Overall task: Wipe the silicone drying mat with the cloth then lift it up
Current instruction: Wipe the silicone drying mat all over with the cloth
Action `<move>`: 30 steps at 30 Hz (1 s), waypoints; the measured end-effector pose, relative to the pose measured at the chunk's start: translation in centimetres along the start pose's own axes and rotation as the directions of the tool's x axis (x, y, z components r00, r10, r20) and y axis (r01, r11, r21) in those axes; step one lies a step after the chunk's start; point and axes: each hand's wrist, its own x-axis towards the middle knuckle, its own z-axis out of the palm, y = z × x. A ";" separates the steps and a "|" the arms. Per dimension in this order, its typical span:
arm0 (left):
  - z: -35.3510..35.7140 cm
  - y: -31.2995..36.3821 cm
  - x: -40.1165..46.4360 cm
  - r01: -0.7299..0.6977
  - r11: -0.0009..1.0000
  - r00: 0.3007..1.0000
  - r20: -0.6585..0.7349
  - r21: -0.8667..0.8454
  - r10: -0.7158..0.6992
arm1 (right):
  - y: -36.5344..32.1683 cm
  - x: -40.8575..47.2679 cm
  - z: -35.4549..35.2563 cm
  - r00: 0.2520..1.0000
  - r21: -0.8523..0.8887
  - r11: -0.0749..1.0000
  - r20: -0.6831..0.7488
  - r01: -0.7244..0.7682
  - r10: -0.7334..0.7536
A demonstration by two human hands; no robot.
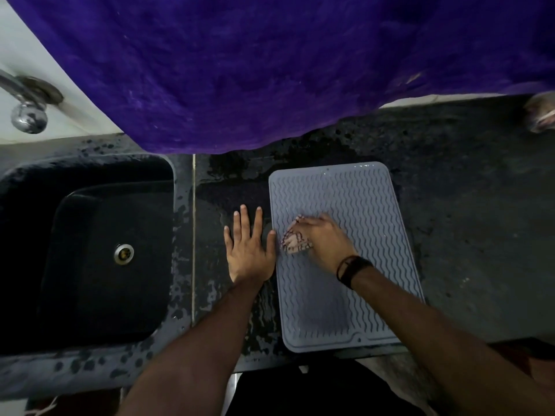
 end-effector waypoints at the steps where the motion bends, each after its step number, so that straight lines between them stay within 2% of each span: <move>1: 0.0 0.0 0.0 0.001 1.000 1.000 0.003 -0.003 -0.001 | 0.1 1.0 -0.6 1.000 0.010 1.000 -0.012 -0.013 0.013; 4: 0.0 0.0 0.0 0.000 1.000 1.000 0.005 -0.011 0.000 | 0.4 4.6 -2.2 0.995 0.008 0.999 -0.088 -0.051 0.052; 8: 0.2 -0.1 0.1 0.003 1.000 1.000 -0.003 -0.001 -0.003 | 0.0 6.9 -2.6 0.994 -0.083 0.990 0.005 -0.110 0.111; 13: 0.5 -0.2 0.2 0.001 1.000 1.000 -0.015 0.024 -0.001 | -0.2 2.7 0.1 0.998 -0.051 0.997 0.013 -0.060 0.060; 21: 0.3 -0.1 0.0 0.000 1.000 1.000 -0.022 0.016 0.000 | 0.2 -4.7 2.2 0.988 -0.022 0.997 0.139 0.071 -0.067; 24: 0.2 0.0 0.1 -0.007 1.000 0.999 -0.033 0.007 0.007 | 0.4 -3.4 1.2 0.994 0.031 0.995 0.054 0.096 -0.098; 27: 0.3 -0.1 0.0 0.000 0.999 0.999 -0.032 0.044 0.001 | 0.0 -0.2 -0.3 0.998 0.073 0.997 -0.056 0.036 -0.032; 30: 0.3 -0.1 0.2 0.007 0.999 1.000 -0.029 0.051 -0.005 | -0.5 2.0 -0.7 1.000 -0.021 0.999 -0.001 0.026 -0.026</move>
